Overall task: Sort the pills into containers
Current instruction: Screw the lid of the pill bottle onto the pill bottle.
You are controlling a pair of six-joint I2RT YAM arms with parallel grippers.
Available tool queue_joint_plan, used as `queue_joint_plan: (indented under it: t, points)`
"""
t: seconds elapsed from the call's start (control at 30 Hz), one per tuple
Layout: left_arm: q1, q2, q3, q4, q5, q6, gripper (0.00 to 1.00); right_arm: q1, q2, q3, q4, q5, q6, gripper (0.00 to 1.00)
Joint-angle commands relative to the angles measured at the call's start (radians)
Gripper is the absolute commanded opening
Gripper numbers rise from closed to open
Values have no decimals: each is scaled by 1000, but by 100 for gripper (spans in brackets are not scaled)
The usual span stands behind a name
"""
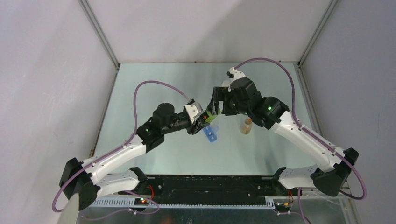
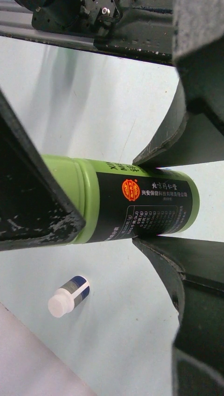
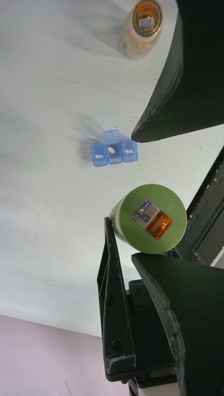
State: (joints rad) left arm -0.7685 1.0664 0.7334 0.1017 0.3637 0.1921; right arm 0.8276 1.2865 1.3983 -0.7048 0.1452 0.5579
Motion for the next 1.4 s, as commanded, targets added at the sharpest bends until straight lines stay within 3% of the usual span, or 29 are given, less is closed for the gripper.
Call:
queue_joint_plan:
  t: [0.0, 0.2, 0.5, 0.8, 0.9, 0.97, 1.13, 1.27, 1.37]
  points:
    - [-5, -2, 53, 18, 1, 13, 0, -76, -44, -14, 64, -162, -123, 91]
    - [-5, -2, 41, 10, 71, 19, 0, -114, -89, -54, 59, -472, -388, 92]
    - [-5, -5, 48, -39, 201, 60, 0, -118, -105, -60, 2, -598, -598, 97]
    - [-5, -9, 52, -61, 334, 86, 0, -120, -98, -59, -102, -668, -797, 85]
    - [-6, -5, 55, -62, 341, 87, 0, -118, -94, -58, -115, -682, -806, 81]
    - [-6, -6, 56, -60, 337, 83, 0, -117, -86, -56, -114, -673, -787, 71]
    - [-5, -7, 53, -34, 306, 70, 0, -106, -56, -53, -103, -645, -725, 61]
    - [-6, -17, 38, 0, 237, 52, 0, -114, -33, -53, -56, -592, -599, 45]
    - [-6, -22, 23, 26, 127, 35, 0, -118, -12, -54, 15, -538, -414, 34]
